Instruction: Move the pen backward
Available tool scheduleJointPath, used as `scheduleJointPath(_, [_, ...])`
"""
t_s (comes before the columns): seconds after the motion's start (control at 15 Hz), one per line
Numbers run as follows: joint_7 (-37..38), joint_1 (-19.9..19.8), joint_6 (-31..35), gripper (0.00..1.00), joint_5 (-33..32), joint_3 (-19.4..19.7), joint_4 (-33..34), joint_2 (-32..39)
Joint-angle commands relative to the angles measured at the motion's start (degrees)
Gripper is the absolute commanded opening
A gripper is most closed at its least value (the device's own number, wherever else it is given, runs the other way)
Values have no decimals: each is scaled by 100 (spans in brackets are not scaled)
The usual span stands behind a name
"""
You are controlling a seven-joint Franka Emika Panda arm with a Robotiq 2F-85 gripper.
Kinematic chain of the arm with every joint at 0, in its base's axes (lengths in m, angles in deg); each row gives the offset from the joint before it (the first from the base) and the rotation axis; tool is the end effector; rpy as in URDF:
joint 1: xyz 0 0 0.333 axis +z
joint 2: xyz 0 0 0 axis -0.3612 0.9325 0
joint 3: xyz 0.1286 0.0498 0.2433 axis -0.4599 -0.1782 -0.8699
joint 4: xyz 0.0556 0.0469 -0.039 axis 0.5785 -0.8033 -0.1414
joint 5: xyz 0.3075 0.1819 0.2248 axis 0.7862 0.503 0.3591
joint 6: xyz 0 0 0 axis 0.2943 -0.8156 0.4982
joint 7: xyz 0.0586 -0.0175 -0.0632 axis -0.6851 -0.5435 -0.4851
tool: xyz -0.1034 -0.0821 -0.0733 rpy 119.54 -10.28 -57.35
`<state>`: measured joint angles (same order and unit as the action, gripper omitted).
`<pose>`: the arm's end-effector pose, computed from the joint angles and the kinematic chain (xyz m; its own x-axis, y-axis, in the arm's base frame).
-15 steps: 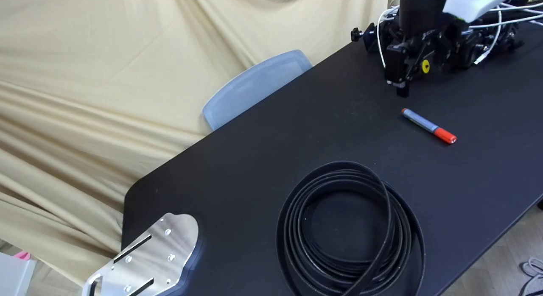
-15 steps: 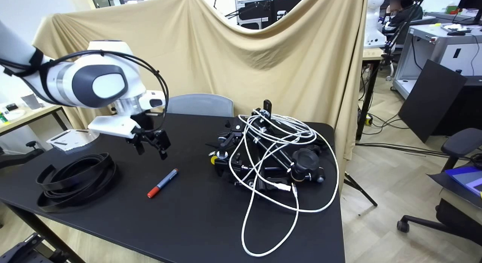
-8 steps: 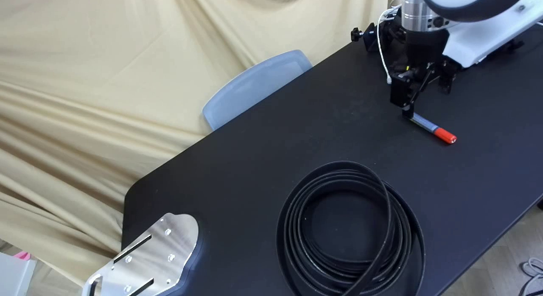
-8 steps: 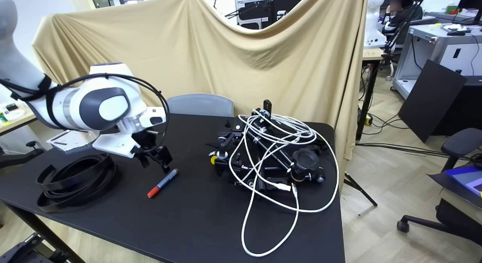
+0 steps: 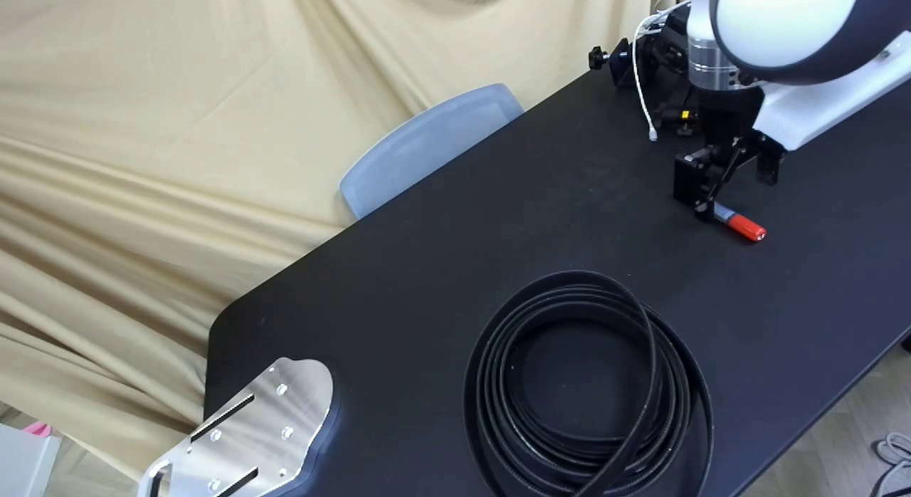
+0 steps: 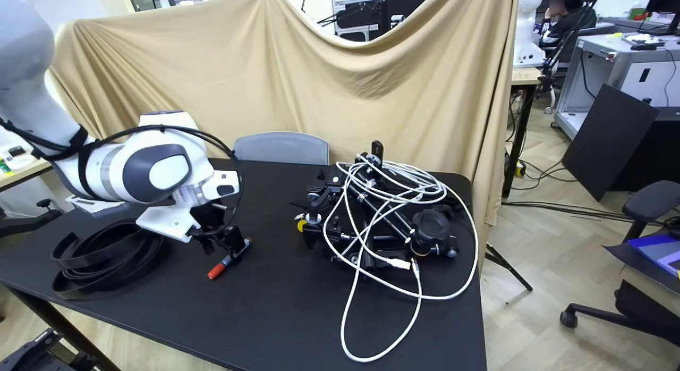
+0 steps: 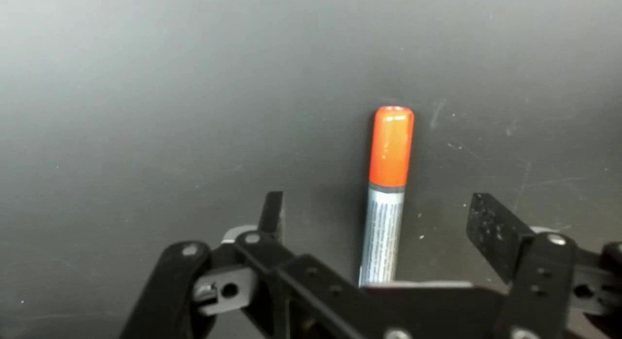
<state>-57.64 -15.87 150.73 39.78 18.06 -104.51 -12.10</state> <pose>0.4498 0.0298 0.0524 0.9967 -0.0755 -0.0306 -0.0750 -0.9970 0.0188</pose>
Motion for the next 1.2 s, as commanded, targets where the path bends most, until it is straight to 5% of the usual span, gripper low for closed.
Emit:
scheduleJointPath(0.0, [270, 94, 64, 67, -39, 91, 23, 175])
scheduleJointPath(0.67, [239, 89, 120, 1, 18, 109, -29, 102])
scheduleJointPath(1.13, [-195, 69, -677, 5, -662, 277, 441, -216])
